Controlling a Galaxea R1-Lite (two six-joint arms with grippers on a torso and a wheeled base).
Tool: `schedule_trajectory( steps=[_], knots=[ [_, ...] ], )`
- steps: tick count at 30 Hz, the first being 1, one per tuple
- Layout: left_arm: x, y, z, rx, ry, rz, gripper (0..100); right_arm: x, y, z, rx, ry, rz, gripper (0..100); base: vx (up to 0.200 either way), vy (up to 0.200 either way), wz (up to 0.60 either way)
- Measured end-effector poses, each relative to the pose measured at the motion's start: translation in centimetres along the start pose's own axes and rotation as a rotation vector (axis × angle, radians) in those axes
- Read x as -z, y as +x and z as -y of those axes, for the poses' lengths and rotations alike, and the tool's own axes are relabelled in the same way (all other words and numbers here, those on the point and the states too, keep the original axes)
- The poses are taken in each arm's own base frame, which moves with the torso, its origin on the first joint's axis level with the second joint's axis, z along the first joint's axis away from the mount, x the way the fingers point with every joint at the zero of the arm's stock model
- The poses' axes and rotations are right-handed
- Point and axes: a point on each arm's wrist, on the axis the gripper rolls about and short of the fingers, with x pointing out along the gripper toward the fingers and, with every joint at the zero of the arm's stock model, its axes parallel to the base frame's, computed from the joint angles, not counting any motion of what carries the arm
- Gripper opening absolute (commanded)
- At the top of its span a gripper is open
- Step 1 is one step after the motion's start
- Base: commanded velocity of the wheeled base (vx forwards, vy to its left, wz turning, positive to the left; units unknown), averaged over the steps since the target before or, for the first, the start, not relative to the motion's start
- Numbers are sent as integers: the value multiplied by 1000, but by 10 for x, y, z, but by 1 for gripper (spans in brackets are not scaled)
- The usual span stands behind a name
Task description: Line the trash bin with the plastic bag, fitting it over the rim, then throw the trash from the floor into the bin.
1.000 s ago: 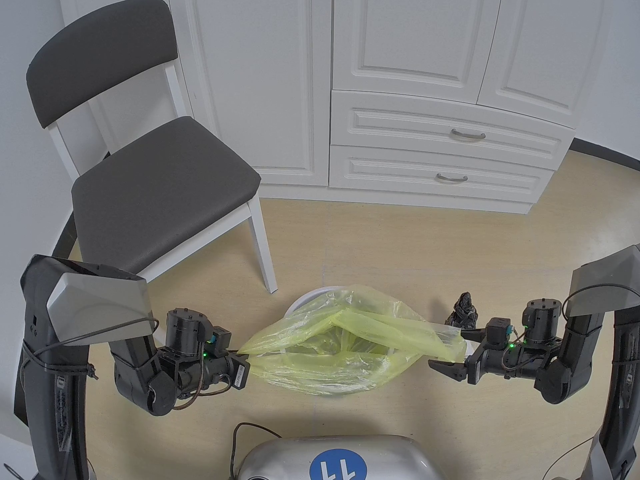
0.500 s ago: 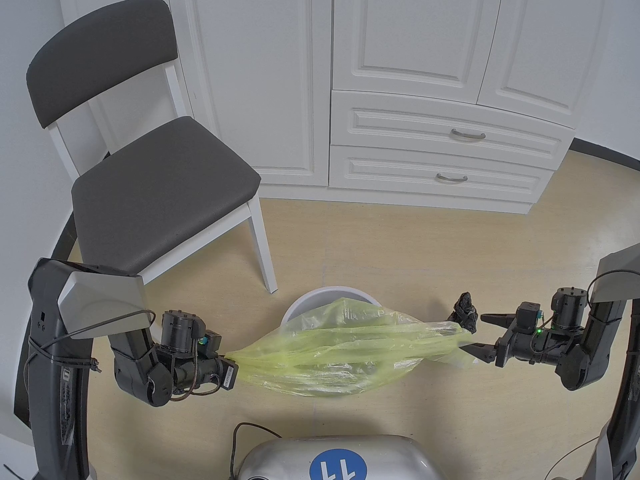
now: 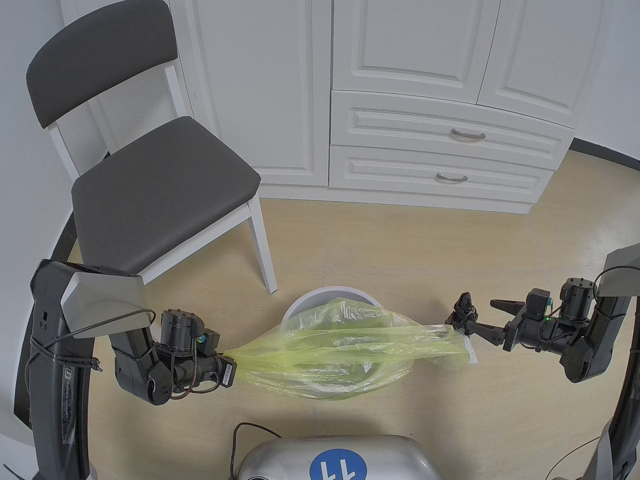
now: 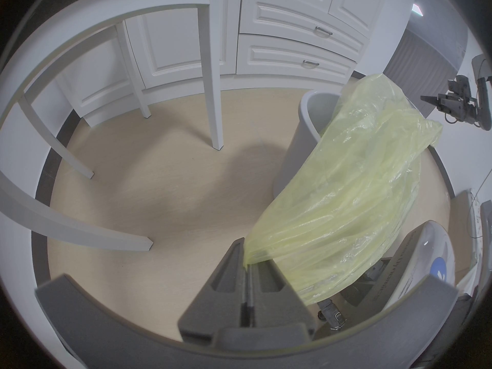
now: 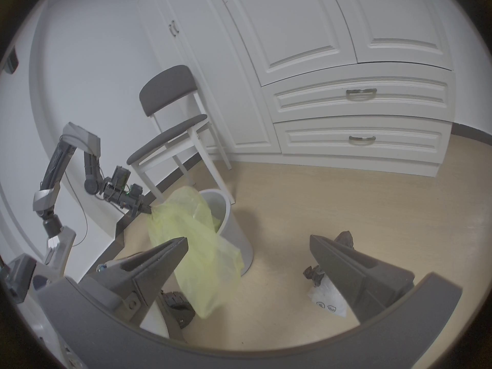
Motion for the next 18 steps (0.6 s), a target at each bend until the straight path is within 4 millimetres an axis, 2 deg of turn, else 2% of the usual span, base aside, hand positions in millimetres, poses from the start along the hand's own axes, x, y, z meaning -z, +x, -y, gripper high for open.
schedule_trajectory(
  steps=[6, 9, 14, 18],
  knots=[
    [-8, -2, 10, 15, -4, 47, 0, -10, 23, -26, 92, -11, 16, 100, 0, 0, 0],
    [-14, -5, 18, 26, -8, 89, 0, -13, 37, -46, 149, -27, 8, 100, 0, 0, 0],
    [-23, -10, 32, 33, -5, 165, 0, -12, 60, -93, 204, -89, -17, 100, 0, 0, 0],
    [-28, -14, 39, 36, -4, 213, 0, -3, 68, -131, 174, -217, -69, 100, 0, 0, 0]
  ],
)
